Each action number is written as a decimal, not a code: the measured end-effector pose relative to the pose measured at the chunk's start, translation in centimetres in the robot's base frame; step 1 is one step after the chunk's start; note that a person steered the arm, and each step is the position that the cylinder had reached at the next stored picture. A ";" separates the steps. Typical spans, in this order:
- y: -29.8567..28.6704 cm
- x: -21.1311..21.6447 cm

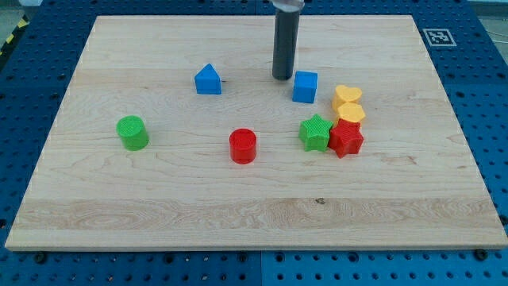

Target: Move the blue cube to the right of the yellow heart

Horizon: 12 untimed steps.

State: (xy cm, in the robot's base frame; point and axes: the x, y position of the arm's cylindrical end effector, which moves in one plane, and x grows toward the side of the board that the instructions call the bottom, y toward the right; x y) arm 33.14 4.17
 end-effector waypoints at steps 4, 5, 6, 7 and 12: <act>2.1 3.1; 2.5 3.8; 1.7 3.7; -0.4 4.0; 0.7 6.4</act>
